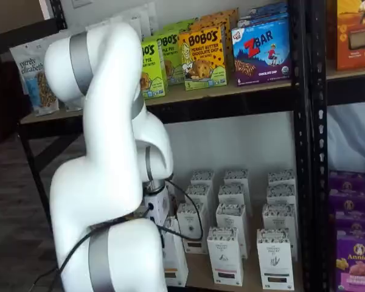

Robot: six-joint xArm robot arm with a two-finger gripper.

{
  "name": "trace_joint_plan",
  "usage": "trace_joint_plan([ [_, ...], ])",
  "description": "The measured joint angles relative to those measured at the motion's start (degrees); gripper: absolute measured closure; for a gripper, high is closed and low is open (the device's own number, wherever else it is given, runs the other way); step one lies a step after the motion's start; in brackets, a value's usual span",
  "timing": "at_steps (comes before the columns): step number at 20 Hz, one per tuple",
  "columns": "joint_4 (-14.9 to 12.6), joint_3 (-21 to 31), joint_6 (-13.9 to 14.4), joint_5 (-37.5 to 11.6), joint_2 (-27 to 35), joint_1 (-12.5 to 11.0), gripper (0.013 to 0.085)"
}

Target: Pick up the white box with a yellow strip in the middle, on the bottom shelf, the fourth box from the left

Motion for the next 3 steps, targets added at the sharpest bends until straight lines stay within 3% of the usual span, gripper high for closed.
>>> trace_joint_plan([
  [3, -0.57, 2.14, -0.01, 0.31, -2.6, -0.57, 0.049],
])
